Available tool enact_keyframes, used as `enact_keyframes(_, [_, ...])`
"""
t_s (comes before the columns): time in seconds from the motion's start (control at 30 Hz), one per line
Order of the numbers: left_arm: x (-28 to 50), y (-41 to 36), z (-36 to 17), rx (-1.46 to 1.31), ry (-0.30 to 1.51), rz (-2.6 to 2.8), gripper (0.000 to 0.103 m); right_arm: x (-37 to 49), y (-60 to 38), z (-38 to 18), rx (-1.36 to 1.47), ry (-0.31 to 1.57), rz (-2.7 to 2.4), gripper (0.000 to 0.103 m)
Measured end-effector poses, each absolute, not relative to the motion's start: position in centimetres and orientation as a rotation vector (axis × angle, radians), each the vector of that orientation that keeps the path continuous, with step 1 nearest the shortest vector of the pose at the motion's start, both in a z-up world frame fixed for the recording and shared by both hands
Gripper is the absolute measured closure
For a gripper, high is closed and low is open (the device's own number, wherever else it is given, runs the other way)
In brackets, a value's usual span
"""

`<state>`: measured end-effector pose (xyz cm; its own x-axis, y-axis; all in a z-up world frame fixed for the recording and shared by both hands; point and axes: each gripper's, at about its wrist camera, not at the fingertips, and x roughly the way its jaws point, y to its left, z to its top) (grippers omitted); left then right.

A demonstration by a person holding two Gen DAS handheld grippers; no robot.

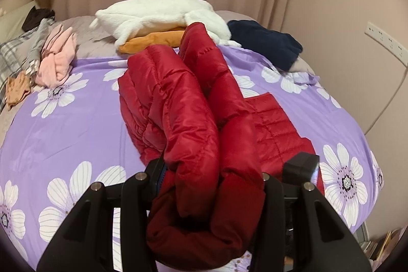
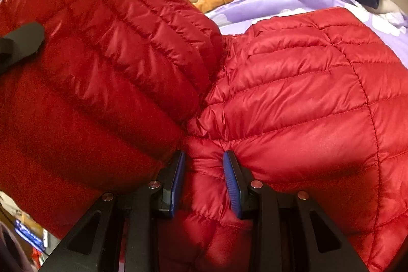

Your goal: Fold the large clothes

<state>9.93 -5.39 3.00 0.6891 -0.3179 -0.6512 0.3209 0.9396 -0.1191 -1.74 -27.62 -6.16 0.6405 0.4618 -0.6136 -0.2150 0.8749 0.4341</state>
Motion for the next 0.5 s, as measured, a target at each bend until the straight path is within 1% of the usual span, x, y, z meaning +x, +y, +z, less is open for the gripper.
enact_keyframes(0.3, [10.2, -8.2, 2.6, 0.059, 0.741, -0.402, 0.059, -1.5, -29.3, -6.6, 0.417, 0.802, 0.461, 0.073])
enact_keyframes(0.4, [10.3, -8.9, 2.7, 0.072, 0.742, -0.411, 0.059, -2.3, -30.8, -5.7, 0.444, 0.798, 0.473, 0.073])
enact_keyframes(0.5, [10.4, -9.4, 2.6, 0.077, 0.744, -0.42, 0.059, -4.0, -32.6, -4.7, 0.408, 0.765, 0.436, 0.072])
